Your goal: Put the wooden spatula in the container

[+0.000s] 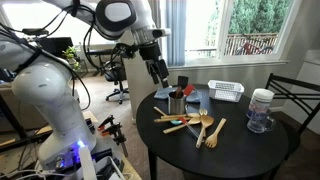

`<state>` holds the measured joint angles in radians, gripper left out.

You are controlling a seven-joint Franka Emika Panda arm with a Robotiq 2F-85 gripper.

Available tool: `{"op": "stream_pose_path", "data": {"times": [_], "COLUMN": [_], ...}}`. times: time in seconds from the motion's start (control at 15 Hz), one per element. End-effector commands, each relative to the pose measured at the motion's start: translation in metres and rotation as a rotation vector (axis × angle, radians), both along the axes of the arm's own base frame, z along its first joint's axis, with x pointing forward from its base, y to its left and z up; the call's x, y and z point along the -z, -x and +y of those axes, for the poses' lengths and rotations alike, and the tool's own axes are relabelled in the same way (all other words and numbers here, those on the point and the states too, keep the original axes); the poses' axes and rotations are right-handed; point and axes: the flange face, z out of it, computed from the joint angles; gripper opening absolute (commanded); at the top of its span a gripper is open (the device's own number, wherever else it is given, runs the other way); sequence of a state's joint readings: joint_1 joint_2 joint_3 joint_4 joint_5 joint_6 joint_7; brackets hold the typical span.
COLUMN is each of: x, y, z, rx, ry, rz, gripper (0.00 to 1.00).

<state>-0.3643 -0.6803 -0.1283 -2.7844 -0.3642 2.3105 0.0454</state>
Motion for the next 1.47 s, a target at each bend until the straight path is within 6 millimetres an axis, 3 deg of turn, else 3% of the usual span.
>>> {"op": "stream_pose_path", "data": {"times": [0.0, 0.8, 1.07, 1.2, 1.4], "x": [0.000, -0.007, -0.037, -0.054, -0.062], "y": [0.000, -0.002, -0.026, -0.049, -0.084], "z": [0.000, -0.009, -0.022, -0.023, -0.019], "rx": [0.000, -0.014, -0.083, -0.098, -0.081], "ry": [-0.001, -0.075, -0.229, -0.292, -0.308], "rz": [0.003, 0.028, 0.101, 0.135, 0.183], "gripper": [1.00, 1.00, 1.00, 1.00, 1.00]}}
